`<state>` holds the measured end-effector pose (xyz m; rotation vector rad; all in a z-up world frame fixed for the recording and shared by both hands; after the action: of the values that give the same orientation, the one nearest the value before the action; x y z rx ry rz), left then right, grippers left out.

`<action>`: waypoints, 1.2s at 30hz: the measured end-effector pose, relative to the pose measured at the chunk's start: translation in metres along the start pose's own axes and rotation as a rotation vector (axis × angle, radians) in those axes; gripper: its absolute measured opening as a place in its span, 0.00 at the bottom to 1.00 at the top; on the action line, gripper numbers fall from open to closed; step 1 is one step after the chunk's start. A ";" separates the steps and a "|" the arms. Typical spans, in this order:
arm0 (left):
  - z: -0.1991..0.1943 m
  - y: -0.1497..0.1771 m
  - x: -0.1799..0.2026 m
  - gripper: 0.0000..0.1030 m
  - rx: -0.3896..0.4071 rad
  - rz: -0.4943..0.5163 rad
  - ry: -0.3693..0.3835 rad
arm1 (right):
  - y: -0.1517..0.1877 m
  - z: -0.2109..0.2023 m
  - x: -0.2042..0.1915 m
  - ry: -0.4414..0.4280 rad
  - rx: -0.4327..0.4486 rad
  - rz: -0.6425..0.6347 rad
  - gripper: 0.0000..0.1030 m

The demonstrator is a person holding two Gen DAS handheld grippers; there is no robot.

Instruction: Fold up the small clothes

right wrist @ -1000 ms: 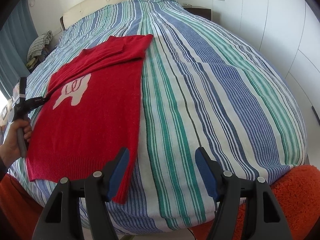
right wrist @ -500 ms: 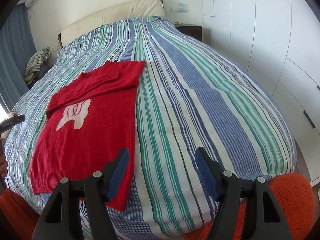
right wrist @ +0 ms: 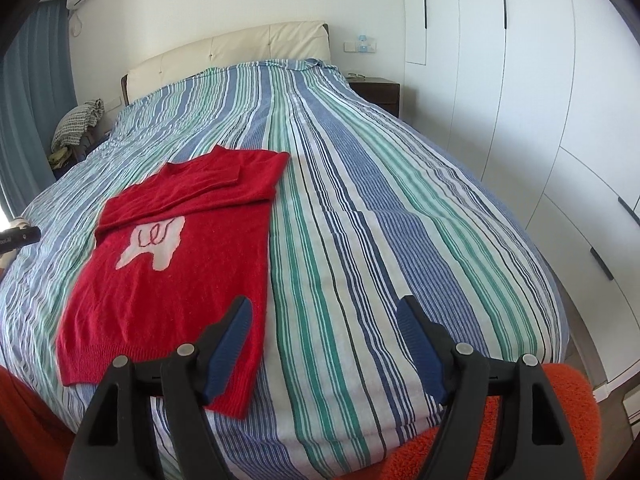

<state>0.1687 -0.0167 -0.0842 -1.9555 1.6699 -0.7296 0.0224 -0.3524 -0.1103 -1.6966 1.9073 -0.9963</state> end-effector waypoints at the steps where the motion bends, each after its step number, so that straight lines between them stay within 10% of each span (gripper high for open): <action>1: -0.009 0.003 0.005 0.86 -0.009 -0.007 0.030 | -0.001 -0.001 0.002 -0.002 0.001 0.007 0.72; 7: -0.096 0.002 0.047 0.86 -0.027 -0.022 0.281 | -0.038 -0.030 0.023 0.002 0.064 0.045 0.73; 13: -0.183 -0.039 0.049 0.95 0.151 -0.038 0.394 | -0.122 -0.121 0.041 0.050 0.303 -0.004 0.97; 18: -0.167 -0.041 0.018 0.96 0.208 -0.061 0.261 | -0.146 -0.133 0.007 0.111 0.274 -0.188 0.99; 27: -0.072 0.023 -0.056 0.96 0.067 -0.098 -0.044 | -0.090 -0.062 -0.031 0.081 0.055 -0.237 0.99; 36: -0.054 0.055 -0.076 0.96 0.013 -0.088 -0.125 | -0.072 -0.051 -0.026 0.132 0.018 -0.227 0.99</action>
<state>0.0828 0.0491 -0.0871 -2.0329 1.5103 -0.6345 0.0407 -0.3154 -0.0286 -1.9115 1.8064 -1.2348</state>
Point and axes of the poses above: each gripper's, at about its wrist camera, not at the fingertips, and z roughly the way its jaws point, x to its right, y to its underside, the point moved 6 cm from there along z, roughly the way its jaws point, and after that the axes turned 14 degrees about -z, right-handed, at the moved point
